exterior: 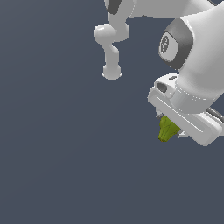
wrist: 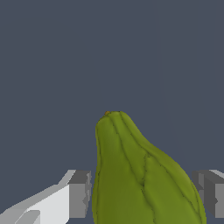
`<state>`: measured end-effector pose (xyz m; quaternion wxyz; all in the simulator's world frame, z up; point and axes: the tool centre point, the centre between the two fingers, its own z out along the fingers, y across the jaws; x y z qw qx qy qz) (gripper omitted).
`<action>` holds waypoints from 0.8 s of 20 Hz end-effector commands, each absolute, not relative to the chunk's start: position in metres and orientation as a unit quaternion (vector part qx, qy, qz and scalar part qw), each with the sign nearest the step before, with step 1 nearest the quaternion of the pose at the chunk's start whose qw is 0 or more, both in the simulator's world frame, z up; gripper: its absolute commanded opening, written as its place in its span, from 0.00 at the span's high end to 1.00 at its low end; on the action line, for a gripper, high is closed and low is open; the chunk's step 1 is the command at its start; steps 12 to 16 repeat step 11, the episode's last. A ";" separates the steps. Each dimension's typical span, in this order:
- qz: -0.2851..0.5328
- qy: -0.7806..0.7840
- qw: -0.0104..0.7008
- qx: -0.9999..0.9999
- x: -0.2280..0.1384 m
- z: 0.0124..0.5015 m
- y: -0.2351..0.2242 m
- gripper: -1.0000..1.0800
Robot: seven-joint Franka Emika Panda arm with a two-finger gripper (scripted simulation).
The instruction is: Pick up the object and move it to a goal position.
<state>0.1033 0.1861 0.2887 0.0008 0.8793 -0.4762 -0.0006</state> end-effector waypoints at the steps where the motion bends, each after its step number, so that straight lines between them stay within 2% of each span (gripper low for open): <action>1: 0.000 -0.476 0.000 0.879 0.107 0.296 0.188 1.00; 16: 0.000 -0.476 0.000 0.879 0.112 0.303 0.191 1.00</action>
